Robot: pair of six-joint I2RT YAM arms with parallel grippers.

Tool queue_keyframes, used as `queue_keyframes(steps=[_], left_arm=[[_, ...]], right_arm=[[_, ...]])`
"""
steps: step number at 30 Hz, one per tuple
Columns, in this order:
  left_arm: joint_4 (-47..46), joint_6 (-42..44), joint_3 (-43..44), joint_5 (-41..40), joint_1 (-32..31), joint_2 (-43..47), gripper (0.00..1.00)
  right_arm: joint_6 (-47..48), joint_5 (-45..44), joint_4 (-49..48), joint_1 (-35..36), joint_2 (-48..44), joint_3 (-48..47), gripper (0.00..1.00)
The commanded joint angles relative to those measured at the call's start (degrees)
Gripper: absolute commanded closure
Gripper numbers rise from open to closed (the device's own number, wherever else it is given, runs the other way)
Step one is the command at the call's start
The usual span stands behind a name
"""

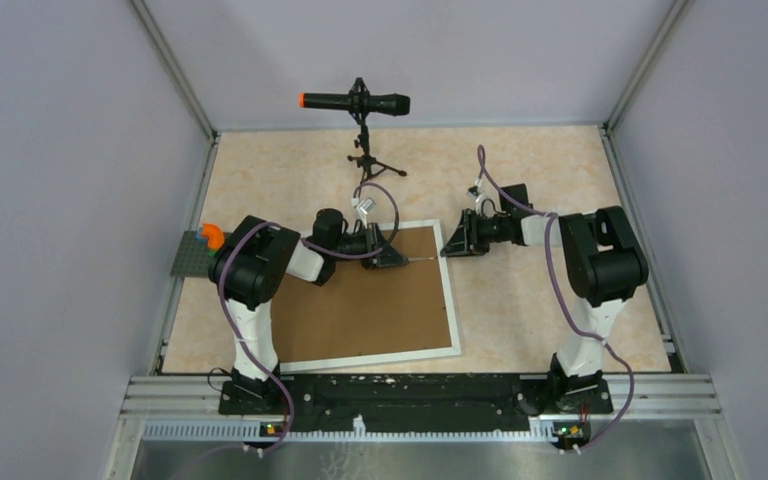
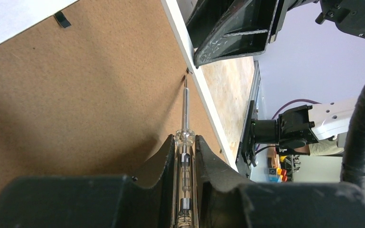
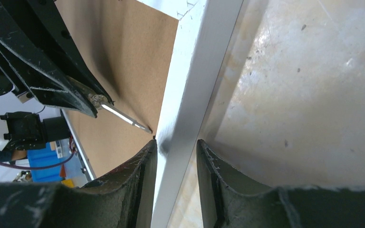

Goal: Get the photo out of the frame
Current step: Release the photo frame item from the photo frame.

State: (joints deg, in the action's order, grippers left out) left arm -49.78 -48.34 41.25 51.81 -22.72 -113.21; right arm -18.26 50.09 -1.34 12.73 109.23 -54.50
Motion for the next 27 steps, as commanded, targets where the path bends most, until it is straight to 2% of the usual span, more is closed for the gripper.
queue_keyframes(steps=[1,13,27], left_arm=[[-2.1,-0.4,0.7,-0.3,-0.7,-2.1,1.0],[-1.1,0.1,2.7,-0.7,-1.8,-3.8,1.0],[0.6,0.4,5.3,-2.9,-3.9,-5.2,1.0]], right_arm=[[-0.2,-1.4,-1.4,1.4,1.7,-1.4,0.65],[-0.5,-2.3,-1.5,2.0,3.5,-1.0,0.72],[0.2,-5.0,-0.6,4.4,5.2,-0.3,0.91]])
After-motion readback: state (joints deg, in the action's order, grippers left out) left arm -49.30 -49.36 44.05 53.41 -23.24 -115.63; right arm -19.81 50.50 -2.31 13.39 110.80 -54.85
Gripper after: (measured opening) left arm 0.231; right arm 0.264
